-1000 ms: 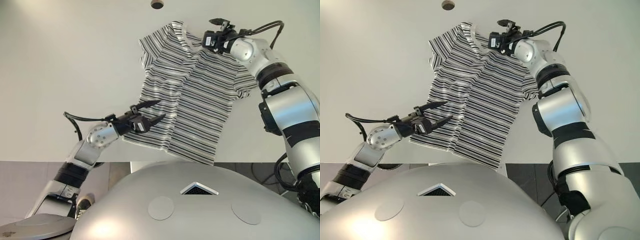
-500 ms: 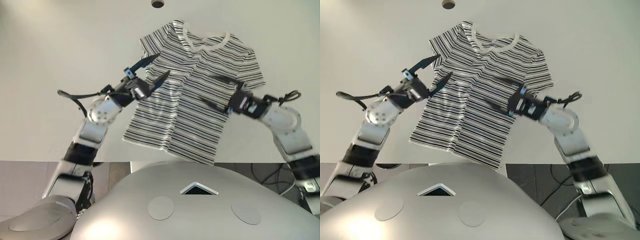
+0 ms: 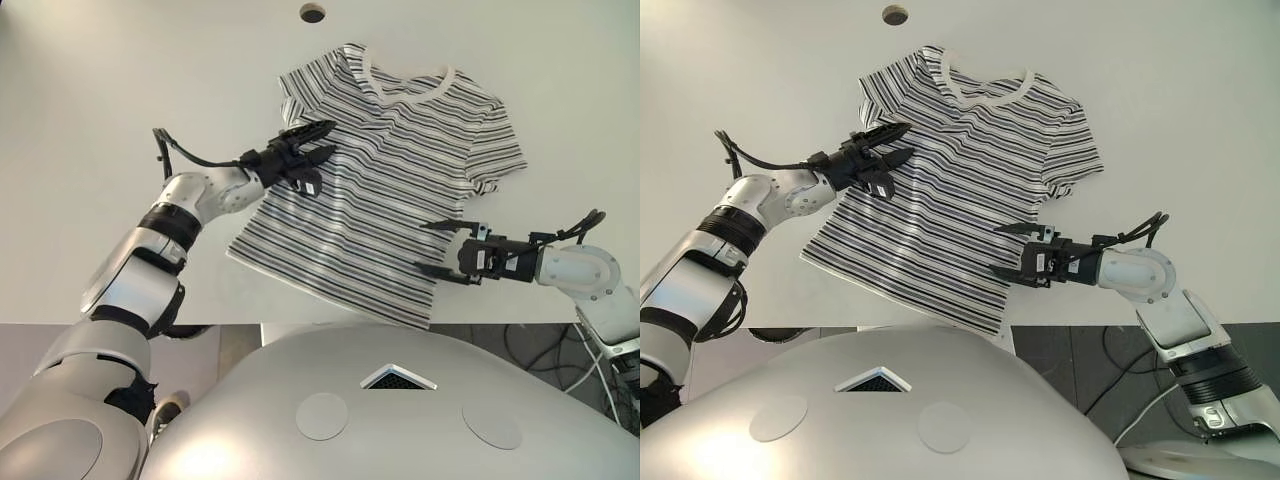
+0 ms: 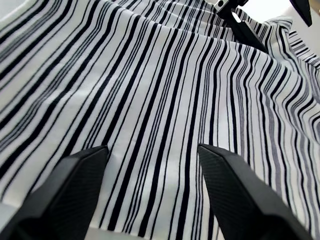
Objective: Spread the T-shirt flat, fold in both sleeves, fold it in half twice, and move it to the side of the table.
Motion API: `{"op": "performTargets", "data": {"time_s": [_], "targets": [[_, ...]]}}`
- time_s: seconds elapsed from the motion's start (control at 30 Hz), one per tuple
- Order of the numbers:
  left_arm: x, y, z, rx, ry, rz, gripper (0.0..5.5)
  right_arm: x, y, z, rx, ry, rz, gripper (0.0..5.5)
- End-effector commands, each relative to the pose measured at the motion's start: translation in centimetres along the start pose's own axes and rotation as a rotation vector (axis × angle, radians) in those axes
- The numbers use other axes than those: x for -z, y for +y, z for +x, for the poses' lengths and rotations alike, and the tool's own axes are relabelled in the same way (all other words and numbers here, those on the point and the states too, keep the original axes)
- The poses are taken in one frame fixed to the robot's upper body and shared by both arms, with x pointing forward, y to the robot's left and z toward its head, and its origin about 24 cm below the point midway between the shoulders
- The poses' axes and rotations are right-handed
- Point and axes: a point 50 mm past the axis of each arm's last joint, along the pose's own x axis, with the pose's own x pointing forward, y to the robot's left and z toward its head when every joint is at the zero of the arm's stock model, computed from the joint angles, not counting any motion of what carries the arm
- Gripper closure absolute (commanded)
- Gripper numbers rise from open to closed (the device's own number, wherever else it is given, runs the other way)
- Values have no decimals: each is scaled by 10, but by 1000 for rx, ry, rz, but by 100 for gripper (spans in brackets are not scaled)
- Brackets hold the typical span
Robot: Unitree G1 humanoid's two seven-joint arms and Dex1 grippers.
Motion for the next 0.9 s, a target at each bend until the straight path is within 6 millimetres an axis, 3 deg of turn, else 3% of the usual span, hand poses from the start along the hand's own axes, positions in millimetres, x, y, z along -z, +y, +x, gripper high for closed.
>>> {"op": "performTargets", "data": {"time_s": [0.03, 0.3, 0.47, 0.73, 0.9], "targets": [[2, -64, -49, 299, 104, -125, 298, 43, 9, -23, -78, 263, 68, 215], [-30, -39, -54, 209, -2, -353, 298, 57, -1, -56, -144, 400, 78, 215], [-55, -33, -53, 193, -46, -403, 298, 50, -4, -66, -174, 399, 51, 215], [-47, -20, -50, 138, 12, -410, 298, 13, 20, -56, -274, 261, 18, 215], [-49, -6, -53, 99, -8, -452, 298, 11, 2, -62, -168, 290, -4, 215]]}}
